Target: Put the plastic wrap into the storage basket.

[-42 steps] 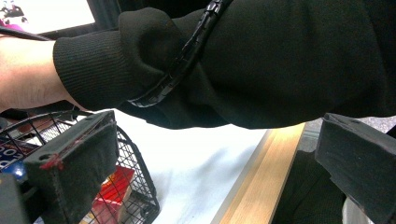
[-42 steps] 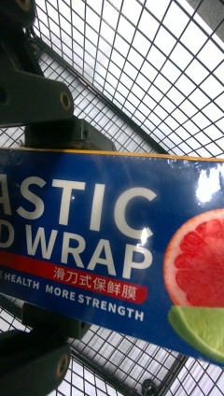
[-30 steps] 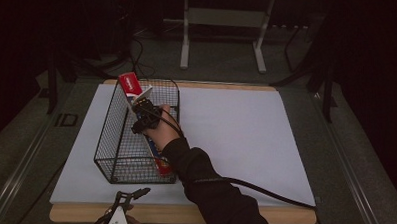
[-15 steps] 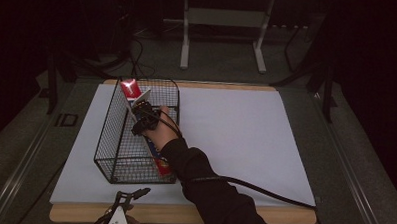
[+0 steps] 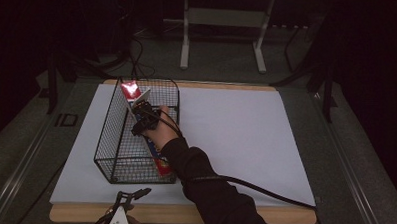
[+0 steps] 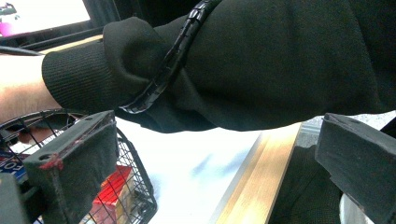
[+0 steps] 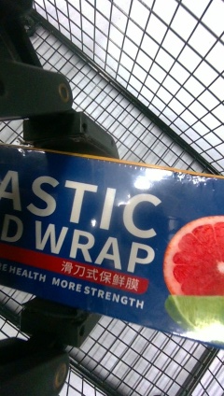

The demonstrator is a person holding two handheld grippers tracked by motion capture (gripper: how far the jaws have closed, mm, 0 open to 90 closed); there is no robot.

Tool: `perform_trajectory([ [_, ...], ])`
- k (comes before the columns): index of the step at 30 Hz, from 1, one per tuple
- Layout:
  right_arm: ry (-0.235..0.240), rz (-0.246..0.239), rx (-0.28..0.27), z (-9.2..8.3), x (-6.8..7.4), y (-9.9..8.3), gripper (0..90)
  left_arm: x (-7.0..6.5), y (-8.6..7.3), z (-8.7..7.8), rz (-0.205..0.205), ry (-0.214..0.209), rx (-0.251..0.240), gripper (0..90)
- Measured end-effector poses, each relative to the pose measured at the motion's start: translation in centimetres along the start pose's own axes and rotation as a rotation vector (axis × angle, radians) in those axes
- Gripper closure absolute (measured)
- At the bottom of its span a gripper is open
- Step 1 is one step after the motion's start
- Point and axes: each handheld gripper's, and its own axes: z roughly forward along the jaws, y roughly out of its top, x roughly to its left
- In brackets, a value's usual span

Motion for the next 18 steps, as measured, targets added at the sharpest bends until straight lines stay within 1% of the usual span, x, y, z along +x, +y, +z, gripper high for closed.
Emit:
perform_trajectory([
  [4, 0.013, 0.0, -0.03, -0.7, -0.1, -0.1, 29.9, 0.0, 0.0, 0.0, 0.0, -0.001, 0.001, 0.2],
  [6, 0.017, -0.001, -0.05, -1.4, -0.1, -0.1, 29.1, 0.0, 0.0, 0.0, 0.0, -0.001, 0.003, 0.2],
  [7, 0.024, -0.002, -0.06, -1.8, -0.1, -0.1, 26.6, 0.0, 0.0, 0.0, -0.001, -0.001, 0.003, 0.2],
  [8, 0.024, -0.002, -0.06, -1.8, -0.1, -0.1, 26.6, 0.0, 0.0, 0.0, -0.001, -0.001, 0.003, 0.2],
  [9, 0.032, -0.007, -0.072, -2.1, -0.2, -0.1, 24.8, 0.0, 0.0, 0.0, 0.0, -0.001, 0.003, 0.2],
  [10, 0.056, -0.016, -0.087, -2.9, -0.3, -0.2, 19.7, 0.0, 0.0, 0.1, 0.0, -0.001, 0.004, 0.2],
  [11, 0.075, -0.02, -0.09, -3.2, -0.4, -0.3, 17.3, 0.0, 0.0, 0.1, -0.003, -0.002, 0.005, 0.2],
  [14, 0.087, -0.035, -0.114, -4.3, -0.8, -0.7, 15.3, 0.0, -0.1, 0.2, -0.003, -0.002, 0.008, 0.2],
  [15, 0.084, -0.046, -0.122, -4.6, -0.9, -0.9, 15.0, 0.0, -0.1, 0.2, -0.002, -0.002, 0.009, 0.2],
  [17, 0.088, -0.051, -0.141, -5.3, -1.3, -1.3, 14.6, 0.0, -0.1, 0.2, -0.002, -0.002, 0.011, 0.2],
  [18, 0.08, -0.057, -0.15, -5.7, -1.6, -1.5, 14.4, 0.0, -0.1, 0.3, -0.003, -0.002, 0.011, 0.2],
])
